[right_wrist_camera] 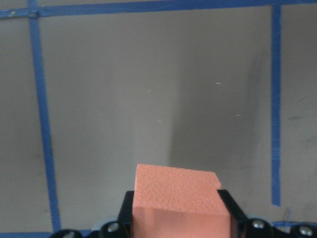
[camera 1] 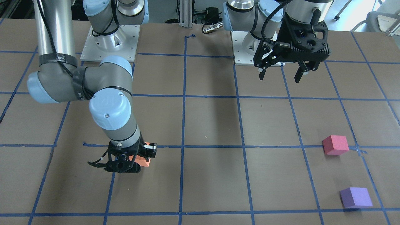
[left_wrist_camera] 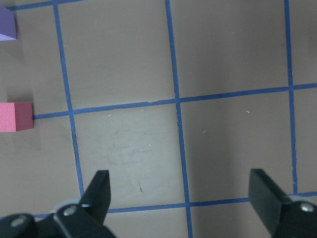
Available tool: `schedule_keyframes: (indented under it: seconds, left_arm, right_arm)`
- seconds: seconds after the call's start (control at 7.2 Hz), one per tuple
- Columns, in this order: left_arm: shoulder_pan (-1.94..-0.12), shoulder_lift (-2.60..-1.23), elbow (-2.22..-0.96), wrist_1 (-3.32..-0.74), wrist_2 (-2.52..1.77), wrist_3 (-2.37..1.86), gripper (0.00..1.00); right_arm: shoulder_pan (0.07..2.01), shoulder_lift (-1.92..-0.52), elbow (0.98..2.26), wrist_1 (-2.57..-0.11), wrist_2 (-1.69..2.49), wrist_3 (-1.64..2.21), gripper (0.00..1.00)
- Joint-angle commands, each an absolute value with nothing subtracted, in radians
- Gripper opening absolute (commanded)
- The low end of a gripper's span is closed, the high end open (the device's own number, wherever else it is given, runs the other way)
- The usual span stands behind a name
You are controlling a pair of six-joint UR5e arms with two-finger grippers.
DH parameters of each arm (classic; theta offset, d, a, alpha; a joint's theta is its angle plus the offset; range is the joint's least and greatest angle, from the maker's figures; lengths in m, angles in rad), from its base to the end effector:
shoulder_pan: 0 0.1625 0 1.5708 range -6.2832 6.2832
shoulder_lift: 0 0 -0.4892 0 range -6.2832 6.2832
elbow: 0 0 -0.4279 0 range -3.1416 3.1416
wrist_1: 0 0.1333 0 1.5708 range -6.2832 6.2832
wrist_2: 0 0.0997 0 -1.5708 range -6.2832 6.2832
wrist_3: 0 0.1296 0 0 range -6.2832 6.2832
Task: Arrange blocks in a line
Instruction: 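Carry the orange cube with the right gripper toward the table center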
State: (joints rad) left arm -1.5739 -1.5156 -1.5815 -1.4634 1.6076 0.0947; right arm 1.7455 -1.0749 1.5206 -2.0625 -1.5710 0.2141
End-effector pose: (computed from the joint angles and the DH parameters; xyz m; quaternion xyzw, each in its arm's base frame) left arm -0.1301 -0.5182 0.5571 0.0473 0.9958 -0.0749 0.0218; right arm 0.2572 -0.6902 0.2834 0.0197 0.9995 -0.0226 0.0043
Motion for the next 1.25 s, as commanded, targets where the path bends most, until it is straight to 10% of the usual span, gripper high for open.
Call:
schedule_keyframes:
  seconds: [0.0, 1.11]
  left_arm:
    - [-1.574, -1.516, -1.582, -1.463, 1.608, 0.094, 1.00]
    - [-1.548, -1.511, -1.559, -1.463, 1.595, 0.097, 1.00]
  right_arm:
    - [1.856, -1.005, 1.432, -2.060, -1.574, 0.310, 0.00]
    - [2.008, -0.845, 1.327, -2.092, -1.575, 0.307, 0.10]
